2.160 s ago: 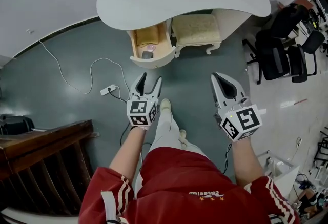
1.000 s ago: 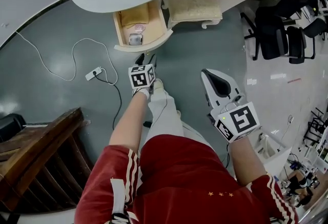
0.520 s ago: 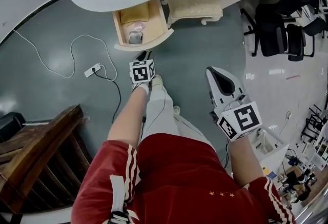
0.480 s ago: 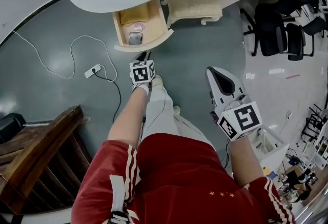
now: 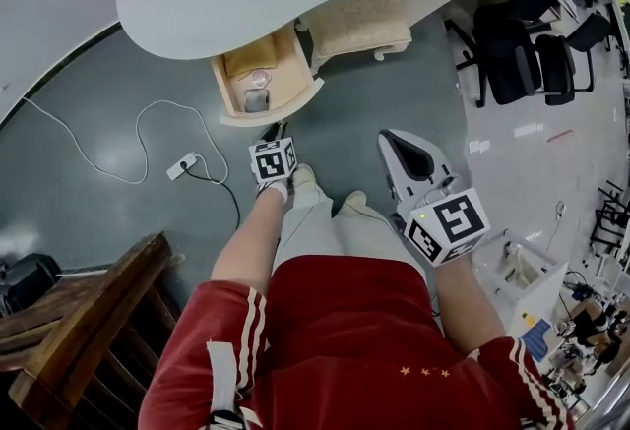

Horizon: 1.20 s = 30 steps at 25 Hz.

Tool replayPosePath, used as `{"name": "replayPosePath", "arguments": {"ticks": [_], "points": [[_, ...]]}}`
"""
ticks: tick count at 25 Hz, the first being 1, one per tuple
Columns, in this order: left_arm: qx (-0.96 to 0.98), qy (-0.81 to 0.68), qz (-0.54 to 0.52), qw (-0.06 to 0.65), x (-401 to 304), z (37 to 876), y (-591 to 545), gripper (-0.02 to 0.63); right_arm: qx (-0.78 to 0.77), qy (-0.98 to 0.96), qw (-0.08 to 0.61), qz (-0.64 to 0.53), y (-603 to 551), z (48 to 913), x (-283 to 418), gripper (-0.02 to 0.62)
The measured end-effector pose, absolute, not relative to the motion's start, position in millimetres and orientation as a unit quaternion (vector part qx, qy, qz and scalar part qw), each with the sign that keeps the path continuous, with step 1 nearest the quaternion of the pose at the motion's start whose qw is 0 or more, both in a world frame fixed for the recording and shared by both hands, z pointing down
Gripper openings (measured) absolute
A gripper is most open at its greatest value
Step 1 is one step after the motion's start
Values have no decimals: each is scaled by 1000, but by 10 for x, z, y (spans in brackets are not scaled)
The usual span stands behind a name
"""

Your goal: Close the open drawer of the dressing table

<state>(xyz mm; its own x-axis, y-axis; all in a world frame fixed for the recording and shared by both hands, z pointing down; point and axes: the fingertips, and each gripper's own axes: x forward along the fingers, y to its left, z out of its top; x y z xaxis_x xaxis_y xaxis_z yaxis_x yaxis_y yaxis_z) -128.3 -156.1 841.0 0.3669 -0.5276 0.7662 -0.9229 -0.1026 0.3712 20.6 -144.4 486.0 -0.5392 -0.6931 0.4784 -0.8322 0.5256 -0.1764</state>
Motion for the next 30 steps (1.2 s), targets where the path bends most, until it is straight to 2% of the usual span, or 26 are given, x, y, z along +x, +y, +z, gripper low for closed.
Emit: {"name": "replayPosePath", "arguments": {"ticks": [8, 30], "points": [[711, -509, 244, 419, -1299, 8416, -1604, 101, 458, -849, 182, 192, -1540, 5012, 266, 6], [727, -543, 259, 331, -1397, 8406, -2047, 95, 436, -857, 179, 210, -2122, 5541, 246, 6]]}}
